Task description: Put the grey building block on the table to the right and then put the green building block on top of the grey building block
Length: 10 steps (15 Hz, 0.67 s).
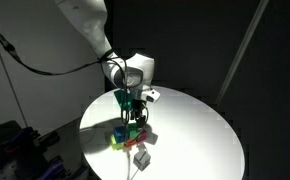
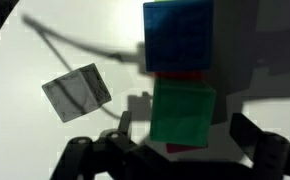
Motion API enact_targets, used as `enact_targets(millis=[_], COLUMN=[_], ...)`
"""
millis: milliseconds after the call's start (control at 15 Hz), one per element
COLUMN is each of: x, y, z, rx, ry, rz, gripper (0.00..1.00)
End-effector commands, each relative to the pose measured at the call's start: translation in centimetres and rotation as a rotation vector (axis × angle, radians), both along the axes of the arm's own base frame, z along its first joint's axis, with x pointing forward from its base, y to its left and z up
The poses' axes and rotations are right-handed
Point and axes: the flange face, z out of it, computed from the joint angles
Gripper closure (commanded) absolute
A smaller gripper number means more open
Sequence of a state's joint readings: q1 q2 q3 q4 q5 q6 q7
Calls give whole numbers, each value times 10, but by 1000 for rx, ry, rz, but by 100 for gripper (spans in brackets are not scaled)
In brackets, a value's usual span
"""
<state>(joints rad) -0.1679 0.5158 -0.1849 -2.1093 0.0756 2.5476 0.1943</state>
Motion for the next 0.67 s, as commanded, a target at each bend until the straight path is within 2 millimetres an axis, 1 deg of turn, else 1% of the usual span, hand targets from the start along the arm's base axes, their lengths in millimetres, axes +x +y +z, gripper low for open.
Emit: enact_targets(millis=[0,600], x=[6,6], y=[1,0], z=[-2,-11], rx=[0,0], ry=[8,23], rz=[-9,-7], gripper=[0,0])
